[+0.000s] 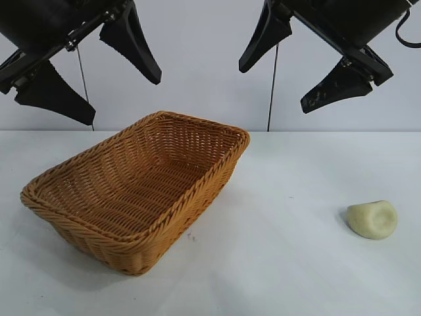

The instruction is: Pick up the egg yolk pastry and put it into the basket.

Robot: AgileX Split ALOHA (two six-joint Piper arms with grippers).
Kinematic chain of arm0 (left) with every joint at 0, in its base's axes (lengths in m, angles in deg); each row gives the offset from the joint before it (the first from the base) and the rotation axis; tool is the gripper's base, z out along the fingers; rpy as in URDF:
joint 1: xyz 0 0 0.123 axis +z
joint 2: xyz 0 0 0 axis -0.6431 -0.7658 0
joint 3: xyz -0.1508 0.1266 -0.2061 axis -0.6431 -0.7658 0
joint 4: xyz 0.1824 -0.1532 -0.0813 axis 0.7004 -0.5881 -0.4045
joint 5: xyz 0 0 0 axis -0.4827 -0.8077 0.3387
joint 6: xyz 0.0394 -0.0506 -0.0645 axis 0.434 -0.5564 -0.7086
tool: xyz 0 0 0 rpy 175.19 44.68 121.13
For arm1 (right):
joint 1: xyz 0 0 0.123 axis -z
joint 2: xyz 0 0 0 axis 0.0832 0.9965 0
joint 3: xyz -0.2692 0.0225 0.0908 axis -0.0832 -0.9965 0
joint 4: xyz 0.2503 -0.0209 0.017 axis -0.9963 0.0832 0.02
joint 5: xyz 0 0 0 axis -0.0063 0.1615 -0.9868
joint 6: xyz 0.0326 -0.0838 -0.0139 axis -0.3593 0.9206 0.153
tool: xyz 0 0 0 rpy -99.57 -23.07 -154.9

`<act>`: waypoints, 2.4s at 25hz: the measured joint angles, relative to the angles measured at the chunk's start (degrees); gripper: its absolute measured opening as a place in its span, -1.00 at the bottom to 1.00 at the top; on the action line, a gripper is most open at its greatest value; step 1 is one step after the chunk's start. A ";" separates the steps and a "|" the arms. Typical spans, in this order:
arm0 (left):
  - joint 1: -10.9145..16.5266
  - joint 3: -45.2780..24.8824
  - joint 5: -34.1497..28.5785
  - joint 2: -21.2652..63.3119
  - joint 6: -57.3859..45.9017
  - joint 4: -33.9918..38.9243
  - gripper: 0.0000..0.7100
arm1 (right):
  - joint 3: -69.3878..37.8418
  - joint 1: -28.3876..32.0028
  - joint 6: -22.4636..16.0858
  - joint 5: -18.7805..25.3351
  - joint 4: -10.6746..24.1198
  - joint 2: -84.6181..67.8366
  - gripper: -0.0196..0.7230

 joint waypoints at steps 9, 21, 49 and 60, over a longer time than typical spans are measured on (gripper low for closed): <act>0.00 0.00 0.34 0.00 0.06 0.00 0.83 | 0.00 0.00 0.00 -0.06 0.00 0.00 0.92; 1.48 0.00 -1.40 2.18 -3.13 1.81 0.83 | 0.00 0.00 0.00 -0.09 0.06 0.00 0.92; -0.16 -14.35 2.45 15.56 -52.57 26.45 0.83 | 0.00 0.00 0.00 -1.10 0.06 0.00 0.92; -2.65 -14.35 5.49 3.48 -69.85 32.11 0.83 | 0.00 0.00 0.00 -1.21 0.06 0.00 0.92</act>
